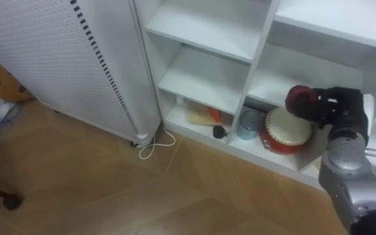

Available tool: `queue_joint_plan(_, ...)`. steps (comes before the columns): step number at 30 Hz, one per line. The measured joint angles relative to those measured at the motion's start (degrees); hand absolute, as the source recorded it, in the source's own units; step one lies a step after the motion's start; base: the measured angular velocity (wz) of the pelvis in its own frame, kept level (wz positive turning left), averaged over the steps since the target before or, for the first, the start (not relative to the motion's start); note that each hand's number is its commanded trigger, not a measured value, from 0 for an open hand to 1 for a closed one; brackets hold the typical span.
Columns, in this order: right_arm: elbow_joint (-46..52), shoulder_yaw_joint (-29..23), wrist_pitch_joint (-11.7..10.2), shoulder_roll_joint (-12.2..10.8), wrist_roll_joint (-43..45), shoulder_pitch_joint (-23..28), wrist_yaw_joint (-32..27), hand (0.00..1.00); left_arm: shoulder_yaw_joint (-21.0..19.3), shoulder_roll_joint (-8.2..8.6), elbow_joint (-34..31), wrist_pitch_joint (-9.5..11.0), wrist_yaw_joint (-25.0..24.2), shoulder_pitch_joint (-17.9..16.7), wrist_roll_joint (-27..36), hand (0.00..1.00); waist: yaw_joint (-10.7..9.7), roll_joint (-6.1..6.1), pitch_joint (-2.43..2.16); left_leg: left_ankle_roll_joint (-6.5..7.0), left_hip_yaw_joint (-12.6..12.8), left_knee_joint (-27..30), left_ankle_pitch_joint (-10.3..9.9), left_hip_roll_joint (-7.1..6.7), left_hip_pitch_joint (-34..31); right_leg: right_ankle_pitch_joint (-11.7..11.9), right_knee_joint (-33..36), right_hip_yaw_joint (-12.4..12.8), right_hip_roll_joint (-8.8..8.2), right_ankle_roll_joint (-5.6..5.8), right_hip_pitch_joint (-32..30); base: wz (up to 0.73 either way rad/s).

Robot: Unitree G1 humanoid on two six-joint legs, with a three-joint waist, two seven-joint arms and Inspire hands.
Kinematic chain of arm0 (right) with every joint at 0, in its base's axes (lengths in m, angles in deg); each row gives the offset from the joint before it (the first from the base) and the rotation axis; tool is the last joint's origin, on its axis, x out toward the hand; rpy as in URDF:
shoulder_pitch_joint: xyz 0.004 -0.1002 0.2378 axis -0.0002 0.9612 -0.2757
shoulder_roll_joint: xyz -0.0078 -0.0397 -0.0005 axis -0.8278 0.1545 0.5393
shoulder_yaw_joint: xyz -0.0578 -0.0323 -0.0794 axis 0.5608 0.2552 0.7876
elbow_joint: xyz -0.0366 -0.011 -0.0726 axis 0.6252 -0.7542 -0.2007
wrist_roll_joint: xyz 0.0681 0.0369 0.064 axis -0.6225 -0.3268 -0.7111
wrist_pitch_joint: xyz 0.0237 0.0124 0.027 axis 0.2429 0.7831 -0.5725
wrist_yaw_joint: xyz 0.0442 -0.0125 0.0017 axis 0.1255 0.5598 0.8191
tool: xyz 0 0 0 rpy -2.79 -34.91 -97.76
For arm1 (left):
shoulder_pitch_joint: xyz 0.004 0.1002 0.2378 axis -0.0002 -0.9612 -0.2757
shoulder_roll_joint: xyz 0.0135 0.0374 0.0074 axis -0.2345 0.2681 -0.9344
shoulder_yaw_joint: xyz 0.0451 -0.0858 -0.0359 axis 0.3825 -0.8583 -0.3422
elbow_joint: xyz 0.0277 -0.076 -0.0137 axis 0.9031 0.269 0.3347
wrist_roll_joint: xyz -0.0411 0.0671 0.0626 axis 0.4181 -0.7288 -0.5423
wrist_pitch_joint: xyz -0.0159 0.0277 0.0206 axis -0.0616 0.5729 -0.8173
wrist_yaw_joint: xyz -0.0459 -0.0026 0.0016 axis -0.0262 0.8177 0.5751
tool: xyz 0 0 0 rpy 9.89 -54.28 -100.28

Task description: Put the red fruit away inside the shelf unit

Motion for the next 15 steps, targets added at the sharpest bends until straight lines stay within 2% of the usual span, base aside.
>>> queue_joint_plan(1,0.0,0.0,0.0,0.1,-0.2,-0.6,-1.1,1.00,-0.1,-0.20,0.0,-0.1,0.2,-0.1,0.0,0.00,0.1,0.00,0.00,-0.02,-0.1,0.2,0.0,0.01,-0.2,0.0,0.2,0.0,0.02,-0.08,-0.2,0.00)
queue_joint_plan(3,-0.5,0.0,0.0,0.6,-0.2,-1.3,-2.7,0.05,-0.2,-0.19,0.0,-0.1,0.8,-0.1,0.0,0.00,0.3,0.00,0.00,-0.05,-0.1,0.4,-0.1,-0.05,-0.3,-0.2,0.4,0.1,0.03,0.14,-0.2,0.03)
queue_joint_plan(4,-0.6,0.1,0.0,1.1,-0.1,-1.7,-3.8,0.00,-0.2,-0.19,0.1,-0.1,0.9,-0.1,0.0,0.00,0.4,-0.02,0.00,-0.07,-0.2,0.4,-0.1,-0.23,-0.3,-0.3,0.5,0.1,-0.01,0.29,-0.2,0.08)
queue_joint_plan(11,-1.6,0.0,-0.2,2.9,-0.3,-3.8,-15.1,0.00,-0.1,-0.18,0.1,0.1,1.7,-0.4,2.3,0.00,0.0,-0.44,-0.07,-0.16,-0.6,0.9,-0.5,-0.03,-0.4,-0.4,0.4,-0.1,0.44,0.52,0.0,-0.01)
queue_joint_plan(15,-1.4,0.0,-0.9,3.3,-3.8,-5.3,-18.4,0.00,-0.2,-0.16,0.1,0.4,3.3,-0.4,3.0,0.00,0.3,-0.41,-0.08,-0.28,-1.0,1.4,-0.7,0.15,-0.4,-0.3,0.4,0.0,1.02,0.67,0.3,-0.05)
